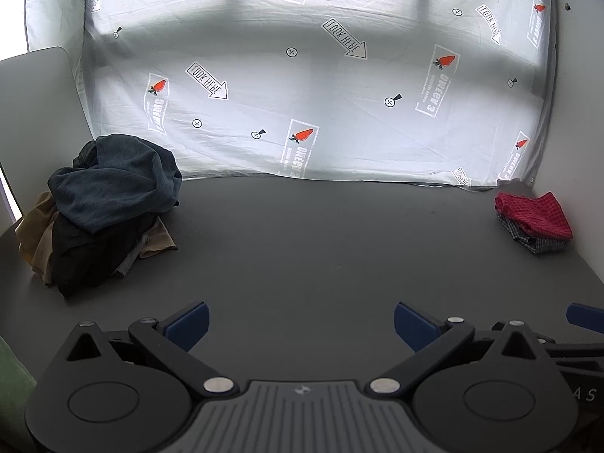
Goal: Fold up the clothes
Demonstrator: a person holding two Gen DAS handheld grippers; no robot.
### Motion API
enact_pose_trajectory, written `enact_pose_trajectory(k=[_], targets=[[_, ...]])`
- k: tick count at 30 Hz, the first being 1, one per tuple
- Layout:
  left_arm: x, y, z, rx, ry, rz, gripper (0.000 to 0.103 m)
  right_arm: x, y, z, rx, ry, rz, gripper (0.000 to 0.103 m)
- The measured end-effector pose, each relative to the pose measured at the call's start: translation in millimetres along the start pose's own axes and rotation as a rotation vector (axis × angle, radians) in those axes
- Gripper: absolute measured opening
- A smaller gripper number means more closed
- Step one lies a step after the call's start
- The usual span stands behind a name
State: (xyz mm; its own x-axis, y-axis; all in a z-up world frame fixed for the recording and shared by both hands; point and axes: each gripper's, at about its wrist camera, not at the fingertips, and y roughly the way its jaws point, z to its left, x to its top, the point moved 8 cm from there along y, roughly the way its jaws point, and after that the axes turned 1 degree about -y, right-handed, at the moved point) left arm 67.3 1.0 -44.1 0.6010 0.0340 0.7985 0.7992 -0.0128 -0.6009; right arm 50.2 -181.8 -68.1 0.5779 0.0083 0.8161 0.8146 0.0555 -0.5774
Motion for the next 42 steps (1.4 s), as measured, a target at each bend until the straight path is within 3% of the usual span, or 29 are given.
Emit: enact_pose_trajectory(k=[20,29,42], targets=[[1.6,-7.7,0.7,-0.009,0.015,-0.017,0.103,-7.7,-10.9,4.3,-0.007,0.016,-0.007,0.102],[2.5,-1.3,12.8,-0.046,-0.044,-0.019,0.103,-2.5,-8.9,15.1,-0.029,-0.026,-0.024,0.102],[8.3,17.8,2.8,-0.080,0.020,-0.006,0.103,0.8,-0.6,6.3,-0.072,0.031,-0.043,0.102]])
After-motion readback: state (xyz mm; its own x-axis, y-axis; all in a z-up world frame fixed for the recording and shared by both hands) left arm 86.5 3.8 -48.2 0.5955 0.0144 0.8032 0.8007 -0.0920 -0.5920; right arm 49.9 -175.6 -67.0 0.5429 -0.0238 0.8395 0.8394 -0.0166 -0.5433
